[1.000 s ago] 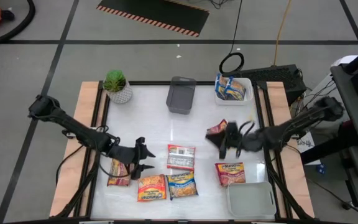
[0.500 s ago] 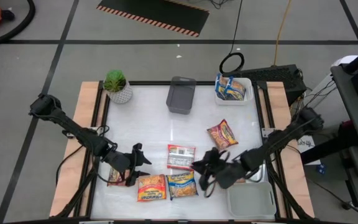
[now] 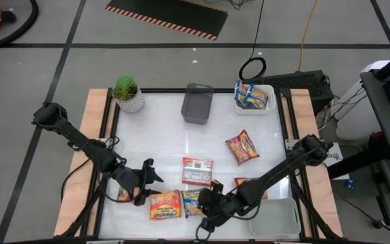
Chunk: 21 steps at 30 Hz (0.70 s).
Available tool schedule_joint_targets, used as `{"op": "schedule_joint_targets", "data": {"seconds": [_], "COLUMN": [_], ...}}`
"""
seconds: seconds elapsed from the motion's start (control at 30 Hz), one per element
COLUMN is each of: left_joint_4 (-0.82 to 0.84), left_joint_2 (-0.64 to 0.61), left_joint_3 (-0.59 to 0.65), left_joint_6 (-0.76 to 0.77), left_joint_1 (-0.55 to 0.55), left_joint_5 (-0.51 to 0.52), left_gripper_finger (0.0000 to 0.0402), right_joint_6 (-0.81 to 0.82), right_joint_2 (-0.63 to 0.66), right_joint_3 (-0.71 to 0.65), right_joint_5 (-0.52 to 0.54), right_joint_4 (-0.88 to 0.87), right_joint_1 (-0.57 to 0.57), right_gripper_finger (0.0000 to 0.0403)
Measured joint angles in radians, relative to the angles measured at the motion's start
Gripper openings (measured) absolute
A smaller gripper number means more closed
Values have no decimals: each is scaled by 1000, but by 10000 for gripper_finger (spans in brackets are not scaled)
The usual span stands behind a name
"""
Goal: Sort Maruchan noodles
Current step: Put the blue noodle pack into the white bin
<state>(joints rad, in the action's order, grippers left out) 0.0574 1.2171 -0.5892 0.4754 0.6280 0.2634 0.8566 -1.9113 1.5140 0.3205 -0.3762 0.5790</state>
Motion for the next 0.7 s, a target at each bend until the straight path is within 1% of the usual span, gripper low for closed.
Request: {"op": "schedule_joint_targets", "data": {"seconds": [0.07, 0.17, 0.3, 0.43, 0.5, 0.6, 0.7], "left_joint_4": [0, -1, -1, -7, -14, -47, -73], "left_joint_2": [0, 0, 0, 0, 0, 0, 0], "left_joint_3": [0, 0, 0, 0, 0, 1, 1], "left_joint_6": [9, 44, 64, 79, 87, 87, 88], "left_joint_1": [11, 31, 71, 111, 125, 140, 152], "left_joint_5": [1, 1, 14, 58, 78, 89, 96], "left_gripper_finger": [237, 237, 237, 236, 236, 236, 236], "right_joint_6": [44, 101, 117, 121, 127, 129, 158], "right_joint_2": [4, 7, 9, 9, 9, 9, 9], "right_joint_3": [2, 2, 2, 2, 2, 2, -1], "right_joint_5": [-36, -33, -37, -34, -13, 3, -7], "right_joint_4": [-21, -79, -100, -100, -100, -100, -99], "right_joint_1": [1, 7, 19, 19, 18, 18, 19], "right_gripper_finger": [27, 17, 2, 3, 3, 4, 4]}}
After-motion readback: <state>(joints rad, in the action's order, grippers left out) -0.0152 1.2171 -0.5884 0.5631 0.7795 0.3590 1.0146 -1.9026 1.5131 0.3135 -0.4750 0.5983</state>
